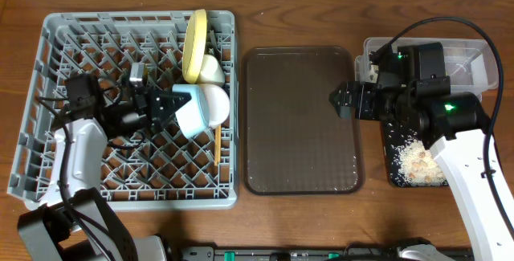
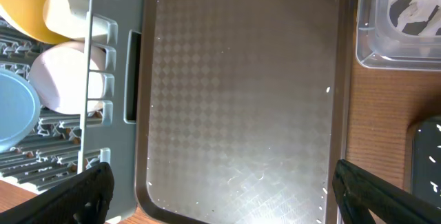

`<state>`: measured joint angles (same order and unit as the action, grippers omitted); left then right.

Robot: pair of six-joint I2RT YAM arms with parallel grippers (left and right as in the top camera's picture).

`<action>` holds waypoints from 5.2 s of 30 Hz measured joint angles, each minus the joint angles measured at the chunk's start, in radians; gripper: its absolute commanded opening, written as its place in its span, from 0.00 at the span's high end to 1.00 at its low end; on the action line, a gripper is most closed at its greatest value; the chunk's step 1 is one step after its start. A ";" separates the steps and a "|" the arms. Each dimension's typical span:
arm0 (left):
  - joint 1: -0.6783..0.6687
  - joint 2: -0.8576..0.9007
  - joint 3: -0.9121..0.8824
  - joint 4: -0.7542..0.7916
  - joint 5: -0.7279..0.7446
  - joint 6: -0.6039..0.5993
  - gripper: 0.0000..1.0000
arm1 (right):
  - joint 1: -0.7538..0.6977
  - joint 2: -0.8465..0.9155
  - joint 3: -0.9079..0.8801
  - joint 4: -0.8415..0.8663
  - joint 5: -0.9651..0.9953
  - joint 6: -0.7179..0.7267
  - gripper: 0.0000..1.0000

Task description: Sort waste into correct bins and load items into the dishwasher rack

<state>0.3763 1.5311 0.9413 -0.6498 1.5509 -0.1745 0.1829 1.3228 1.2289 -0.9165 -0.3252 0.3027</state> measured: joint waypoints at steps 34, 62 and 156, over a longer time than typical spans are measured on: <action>-0.044 -0.019 -0.098 -0.489 -0.044 0.402 0.94 | 0.000 0.000 0.000 0.000 0.000 0.000 0.01; 0.248 -0.026 -0.068 -0.391 -0.386 0.409 0.34 | 0.000 0.000 0.000 0.000 0.000 0.000 0.01; 0.211 -0.566 0.095 -0.408 -0.856 0.197 0.03 | 0.005 -0.043 -0.011 0.334 0.003 -0.214 0.01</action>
<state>0.5869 0.9653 1.0363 -1.0580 0.6952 0.0227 0.1875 1.2797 1.2175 -0.5827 -0.3218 0.0891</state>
